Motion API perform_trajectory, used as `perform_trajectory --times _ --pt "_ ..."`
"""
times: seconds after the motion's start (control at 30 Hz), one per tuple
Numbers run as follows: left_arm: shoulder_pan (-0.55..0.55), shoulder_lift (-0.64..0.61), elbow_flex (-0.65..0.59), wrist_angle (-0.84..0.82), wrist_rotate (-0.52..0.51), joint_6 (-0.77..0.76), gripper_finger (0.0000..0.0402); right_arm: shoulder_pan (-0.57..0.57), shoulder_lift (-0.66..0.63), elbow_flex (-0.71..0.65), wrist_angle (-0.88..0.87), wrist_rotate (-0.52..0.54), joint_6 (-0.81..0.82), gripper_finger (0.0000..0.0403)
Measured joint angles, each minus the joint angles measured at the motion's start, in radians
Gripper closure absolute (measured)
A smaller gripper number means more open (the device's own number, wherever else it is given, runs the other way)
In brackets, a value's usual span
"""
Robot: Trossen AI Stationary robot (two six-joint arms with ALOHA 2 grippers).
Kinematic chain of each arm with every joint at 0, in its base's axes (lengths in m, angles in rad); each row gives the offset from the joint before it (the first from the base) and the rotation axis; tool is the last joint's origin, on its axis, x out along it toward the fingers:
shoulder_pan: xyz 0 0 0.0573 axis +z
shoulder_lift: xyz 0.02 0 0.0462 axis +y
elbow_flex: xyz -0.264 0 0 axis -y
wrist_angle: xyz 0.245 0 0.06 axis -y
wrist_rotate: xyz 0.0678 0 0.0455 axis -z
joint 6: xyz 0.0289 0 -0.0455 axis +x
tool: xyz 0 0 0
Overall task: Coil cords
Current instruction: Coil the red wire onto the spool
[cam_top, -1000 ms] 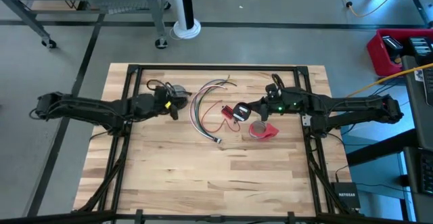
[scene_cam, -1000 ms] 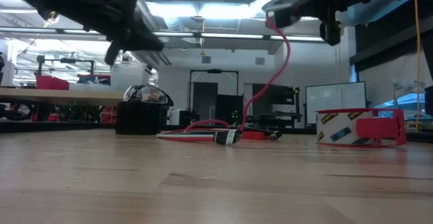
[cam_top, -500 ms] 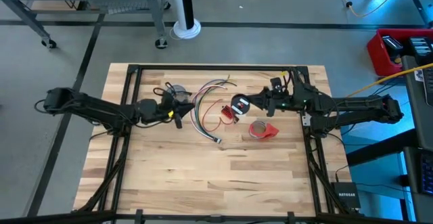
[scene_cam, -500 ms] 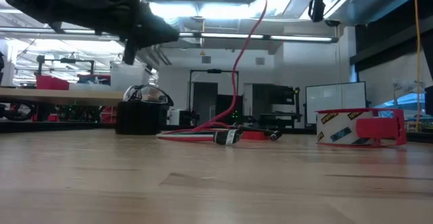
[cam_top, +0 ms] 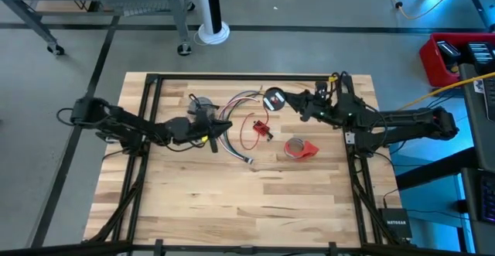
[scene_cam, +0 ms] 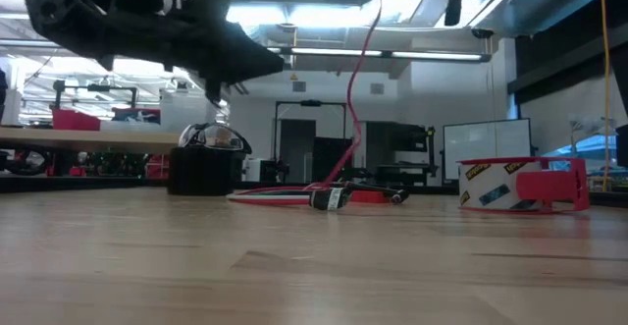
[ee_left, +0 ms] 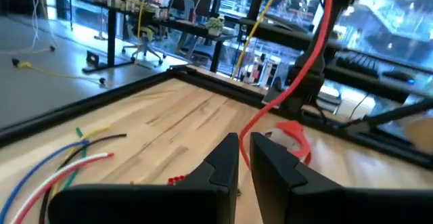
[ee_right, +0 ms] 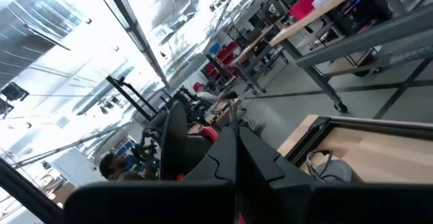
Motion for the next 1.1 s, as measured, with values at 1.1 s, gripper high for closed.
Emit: perform_trajectory --times 1.1 --pt "0.03 0.201 0.327 -0.22 0.0 0.06 0.0322 0.001 0.12 0.0 0.083 0.007 -0.001 0.0402"
